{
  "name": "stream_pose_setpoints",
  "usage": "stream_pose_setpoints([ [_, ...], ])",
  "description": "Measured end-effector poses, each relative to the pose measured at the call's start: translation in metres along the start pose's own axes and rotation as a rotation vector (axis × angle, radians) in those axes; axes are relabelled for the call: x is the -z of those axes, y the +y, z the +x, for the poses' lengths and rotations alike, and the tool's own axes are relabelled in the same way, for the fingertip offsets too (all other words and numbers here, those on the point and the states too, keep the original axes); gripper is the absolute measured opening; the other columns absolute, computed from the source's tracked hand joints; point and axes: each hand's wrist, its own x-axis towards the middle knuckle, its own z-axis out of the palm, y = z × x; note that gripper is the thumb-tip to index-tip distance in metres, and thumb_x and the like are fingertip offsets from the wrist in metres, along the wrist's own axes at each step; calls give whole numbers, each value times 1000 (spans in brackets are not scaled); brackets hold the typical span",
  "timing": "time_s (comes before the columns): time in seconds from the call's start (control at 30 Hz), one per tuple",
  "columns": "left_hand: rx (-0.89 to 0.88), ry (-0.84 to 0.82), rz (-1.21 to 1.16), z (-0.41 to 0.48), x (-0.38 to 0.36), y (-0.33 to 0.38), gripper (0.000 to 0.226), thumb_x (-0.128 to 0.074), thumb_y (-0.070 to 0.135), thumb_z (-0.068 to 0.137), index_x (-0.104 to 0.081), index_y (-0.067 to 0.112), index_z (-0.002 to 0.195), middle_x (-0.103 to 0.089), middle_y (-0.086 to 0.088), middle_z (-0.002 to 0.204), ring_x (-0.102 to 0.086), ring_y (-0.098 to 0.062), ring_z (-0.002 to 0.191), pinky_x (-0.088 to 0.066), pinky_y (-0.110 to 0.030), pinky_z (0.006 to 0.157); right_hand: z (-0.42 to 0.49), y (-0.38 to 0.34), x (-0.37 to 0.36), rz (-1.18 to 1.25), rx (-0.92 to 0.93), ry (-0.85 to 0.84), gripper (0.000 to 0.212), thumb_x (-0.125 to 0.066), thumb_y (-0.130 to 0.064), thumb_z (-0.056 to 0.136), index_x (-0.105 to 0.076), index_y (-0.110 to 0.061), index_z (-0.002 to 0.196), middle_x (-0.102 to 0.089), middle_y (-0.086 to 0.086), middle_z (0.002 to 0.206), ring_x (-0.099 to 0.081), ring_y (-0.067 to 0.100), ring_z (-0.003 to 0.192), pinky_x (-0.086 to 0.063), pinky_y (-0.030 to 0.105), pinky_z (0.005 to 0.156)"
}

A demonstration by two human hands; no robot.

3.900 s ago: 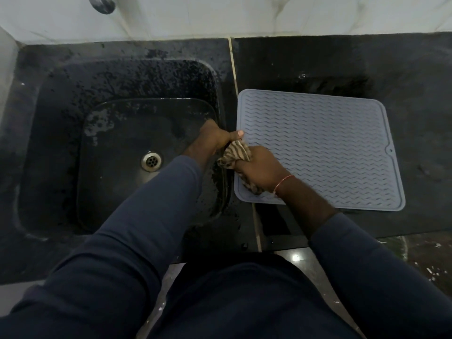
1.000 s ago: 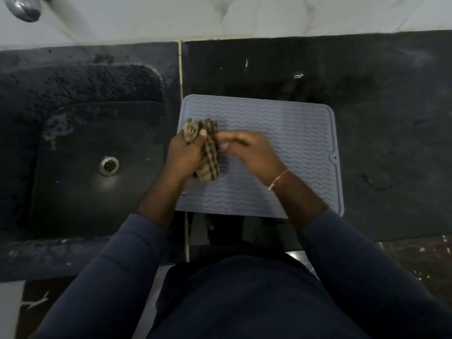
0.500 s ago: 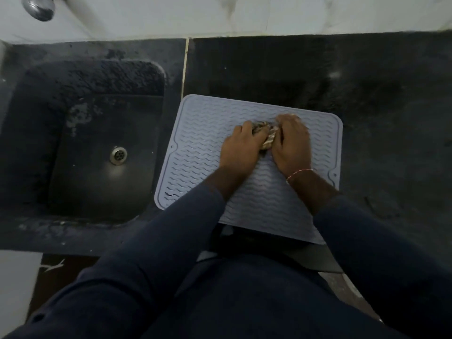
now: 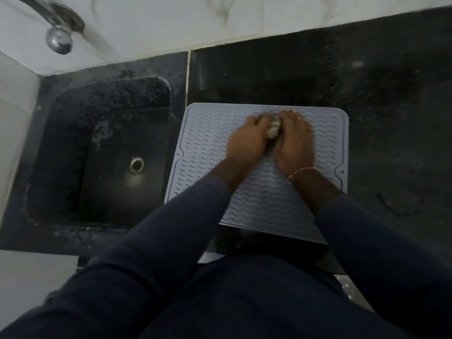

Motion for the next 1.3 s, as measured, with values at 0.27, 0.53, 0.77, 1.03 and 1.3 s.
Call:
stream_pose_setpoints([
  [0.27, 174, 25, 137, -6, 33, -131, 33, -46, 36, 96, -44, 27, 127, -51, -15, 116, -60, -42, 94, -47, -46, 79, 0, -8, 2, -259, -9, -59, 51, -36, -23, 96, -35, -12, 146, -34, 10, 153, -24, 26, 144, -10, 46, 120],
  [0.53, -60, 96, -253, -4, 6, -63, 37, -46, 40, 96, -46, 27, 132, -55, -7, 119, -57, -22, 97, -47, -37, 81, 0, -14, 0, -269, -25, -34, 51, -30, -29, 95, -42, -13, 141, -38, 9, 150, -27, 25, 143, -13, 46, 119],
  [0.77, -47, -35, -45, 2, 21, -100, 35, -39, 33, 98, -46, 28, 132, -51, -10, 127, -58, -33, 106, -44, -41, 88, 1, -9, -3, -191, -48, 37, 46, -37, -26, 97, -45, -8, 138, -47, 15, 142, -39, 29, 136, -20, 46, 117],
  [1.03, 186, 184, -274, -1, 42, -147, 31, -40, 34, 97, -49, 25, 126, -59, -10, 120, -59, -35, 106, -46, -42, 88, -1, -17, -4, -244, -53, 35, 55, -39, -30, 91, -35, -12, 144, -40, 13, 147, -34, 27, 139, -20, 48, 118],
  [1.3, -95, 34, 14, 2, -9, -57, 53, -45, 38, 96, -32, 23, 146, -43, -13, 135, -46, -29, 118, -40, -44, 94, 1, -17, -3, -272, -64, -15, 58, -39, -26, 90, -33, -13, 146, -33, 9, 153, -26, 22, 143, -15, 46, 119],
])
